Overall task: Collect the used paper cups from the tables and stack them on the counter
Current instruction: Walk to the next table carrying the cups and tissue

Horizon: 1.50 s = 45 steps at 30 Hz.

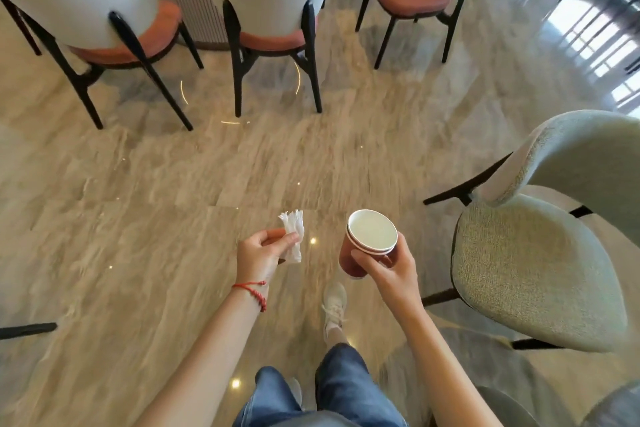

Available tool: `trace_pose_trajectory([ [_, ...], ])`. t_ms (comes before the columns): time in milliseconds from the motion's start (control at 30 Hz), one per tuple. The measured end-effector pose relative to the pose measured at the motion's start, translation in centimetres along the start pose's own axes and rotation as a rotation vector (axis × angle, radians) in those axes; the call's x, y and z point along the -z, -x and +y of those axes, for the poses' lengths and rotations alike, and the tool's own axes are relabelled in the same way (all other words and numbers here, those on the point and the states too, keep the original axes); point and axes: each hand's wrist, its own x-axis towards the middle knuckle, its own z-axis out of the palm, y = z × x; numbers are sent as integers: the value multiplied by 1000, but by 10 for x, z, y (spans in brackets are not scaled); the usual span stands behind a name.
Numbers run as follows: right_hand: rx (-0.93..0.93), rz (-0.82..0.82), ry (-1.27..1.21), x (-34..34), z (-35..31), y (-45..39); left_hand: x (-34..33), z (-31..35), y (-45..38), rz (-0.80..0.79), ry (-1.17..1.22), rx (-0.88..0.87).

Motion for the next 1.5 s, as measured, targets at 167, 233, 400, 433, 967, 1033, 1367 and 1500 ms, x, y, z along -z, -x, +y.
trace_pose_trajectory([
  [167,21,0,-15,15,-15,-93,-59,35,-63,-7,12,-16],
  [233,22,0,-30,22,-25,-128,-83,53,-84,-9,0,-21],
  [400,41,-26,-41,32,-46,-211,-131,92,-135,-1,0,-49],
  [433,39,-26,-39,32,-49,-227,-139,99,-146,-2,-11,-52],
  [967,-10,61,-56,-17,-72,-497,-226,210,-401,-64,-48,-43],
  [1033,3,86,-53,-24,-79,-533,-238,231,-436,-81,-58,-49],
  [1367,-15,139,-54,-29,-70,-682,-307,272,-579,-87,-111,-67],
  [1500,-1,119,-57,-16,-80,-755,-354,298,-628,-80,-102,-79],
])
